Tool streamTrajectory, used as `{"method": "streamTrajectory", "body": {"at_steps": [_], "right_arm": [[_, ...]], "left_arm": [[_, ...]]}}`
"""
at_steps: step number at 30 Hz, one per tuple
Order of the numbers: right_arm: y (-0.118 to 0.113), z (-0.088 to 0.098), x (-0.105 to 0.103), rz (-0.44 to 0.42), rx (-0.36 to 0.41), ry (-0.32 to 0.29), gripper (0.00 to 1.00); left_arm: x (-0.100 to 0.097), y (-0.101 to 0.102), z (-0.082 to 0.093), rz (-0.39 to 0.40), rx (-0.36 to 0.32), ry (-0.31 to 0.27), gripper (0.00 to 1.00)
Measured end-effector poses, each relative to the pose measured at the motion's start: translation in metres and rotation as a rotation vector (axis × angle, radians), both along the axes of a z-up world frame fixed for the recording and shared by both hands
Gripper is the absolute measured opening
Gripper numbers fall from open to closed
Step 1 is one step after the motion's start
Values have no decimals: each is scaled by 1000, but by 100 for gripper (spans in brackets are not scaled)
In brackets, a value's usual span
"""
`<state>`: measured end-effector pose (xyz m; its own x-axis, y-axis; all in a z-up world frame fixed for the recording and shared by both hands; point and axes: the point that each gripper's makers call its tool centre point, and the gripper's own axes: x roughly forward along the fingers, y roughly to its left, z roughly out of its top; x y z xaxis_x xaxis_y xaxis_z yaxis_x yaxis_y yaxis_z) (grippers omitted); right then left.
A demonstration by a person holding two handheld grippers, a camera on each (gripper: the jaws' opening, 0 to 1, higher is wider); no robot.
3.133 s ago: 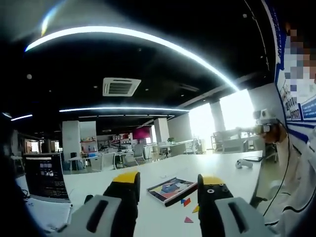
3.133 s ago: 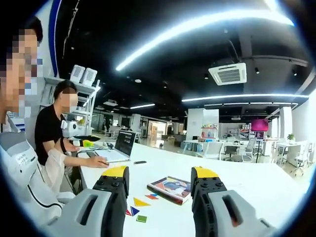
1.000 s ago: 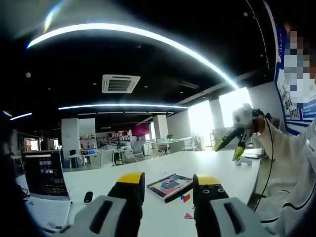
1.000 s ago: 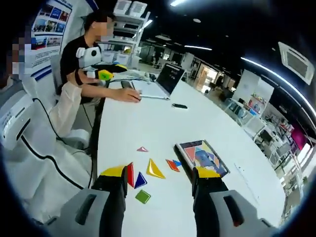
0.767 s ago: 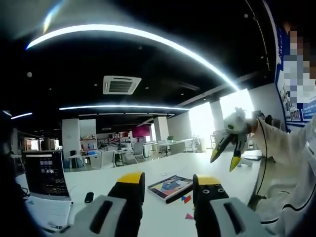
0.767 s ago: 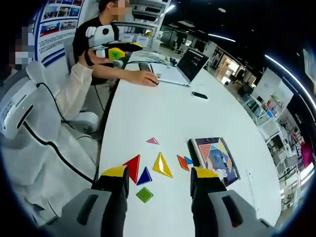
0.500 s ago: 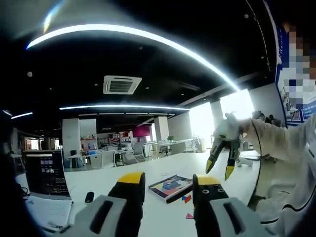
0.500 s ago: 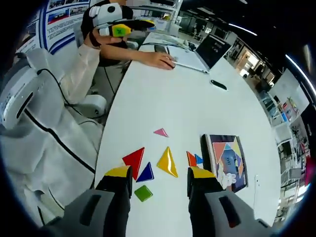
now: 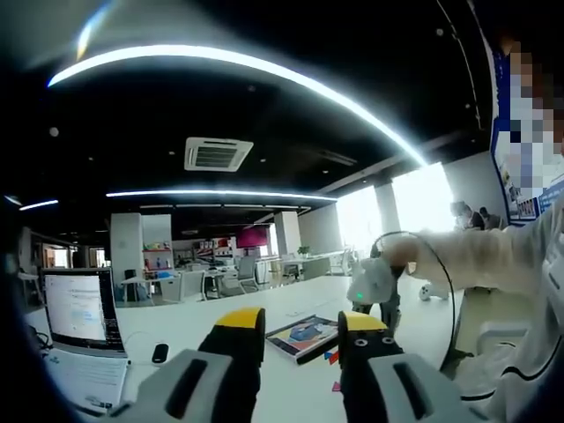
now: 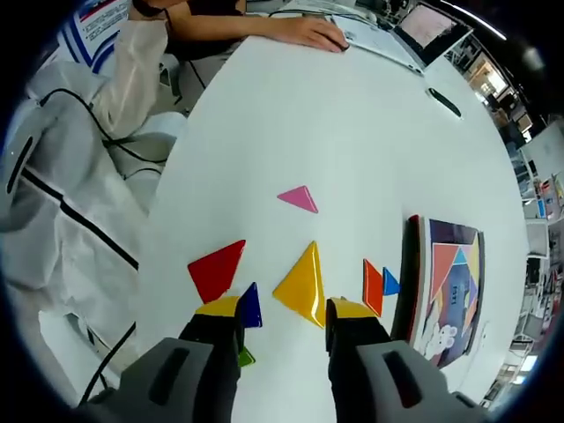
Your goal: Pick up the tangram pieces one by one and place each piece onto its matching region on the pattern sheet, fitting the shapes together until the outline on the sheet is completely filled by the tangram pieces
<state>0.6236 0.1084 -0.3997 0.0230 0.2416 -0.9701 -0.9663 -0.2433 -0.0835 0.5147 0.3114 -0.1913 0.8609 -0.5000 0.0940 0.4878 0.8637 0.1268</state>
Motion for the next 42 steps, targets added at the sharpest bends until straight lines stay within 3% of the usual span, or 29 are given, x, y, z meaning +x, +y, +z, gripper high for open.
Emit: {"method": "streamTrajectory", "body": {"at_steps": [3, 11, 22, 32, 37, 42], "right_arm": [[-3, -10, 8, -1, -39, 7, 36], [0, -22, 11, -15, -55, 41, 36], [1, -22, 12, -65, -57, 66, 30], [2, -21, 12, -36, -81, 40, 28], [8, -5, 20, -51, -44, 36, 28], [9, 13, 37, -73, -61, -7, 28]], "left_arm": [[0, 3, 1, 4, -4, -3, 34], [-2, 1, 2, 1, -10, -9, 34], [-5, -6, -1, 3, 6, -8, 33], [-4, -4, -1, 5, 0, -8, 33], [-4, -6, 0, -6, -3, -12, 33], [-4, -2, 0, 0, -9, -12, 33]]}}
